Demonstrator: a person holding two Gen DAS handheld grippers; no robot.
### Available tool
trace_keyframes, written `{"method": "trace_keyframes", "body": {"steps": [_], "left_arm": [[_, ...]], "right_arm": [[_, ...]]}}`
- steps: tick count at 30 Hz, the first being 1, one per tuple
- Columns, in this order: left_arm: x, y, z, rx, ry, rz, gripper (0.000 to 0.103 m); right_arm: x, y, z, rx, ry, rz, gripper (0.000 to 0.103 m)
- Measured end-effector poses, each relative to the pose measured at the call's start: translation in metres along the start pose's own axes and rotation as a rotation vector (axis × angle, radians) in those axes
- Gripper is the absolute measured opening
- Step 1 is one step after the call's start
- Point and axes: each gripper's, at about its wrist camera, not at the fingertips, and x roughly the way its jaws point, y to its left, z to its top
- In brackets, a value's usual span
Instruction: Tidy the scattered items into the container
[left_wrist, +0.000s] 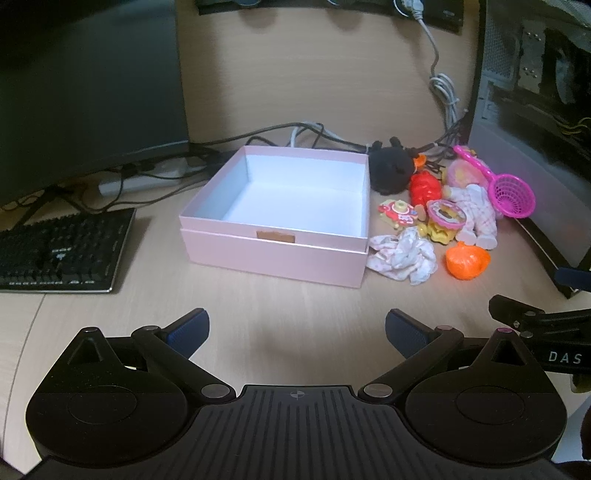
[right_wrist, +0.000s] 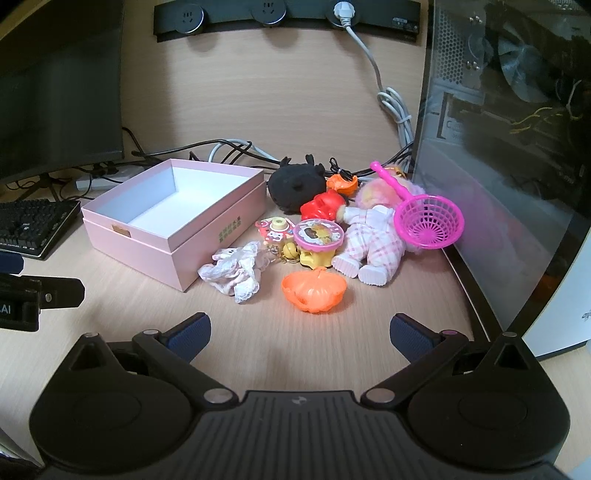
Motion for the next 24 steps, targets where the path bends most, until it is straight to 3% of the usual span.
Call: {"method": "trace_keyframes", "body": {"steps": [24], "left_arm": [[0.002, 0.0034, -0.0058, -0.011, 0.04, 0.004, 0.103]], "right_arm": [[0.0012, 0.0046, -0.0041, -0.013, 0.032, 0.005, 0.103]]}}
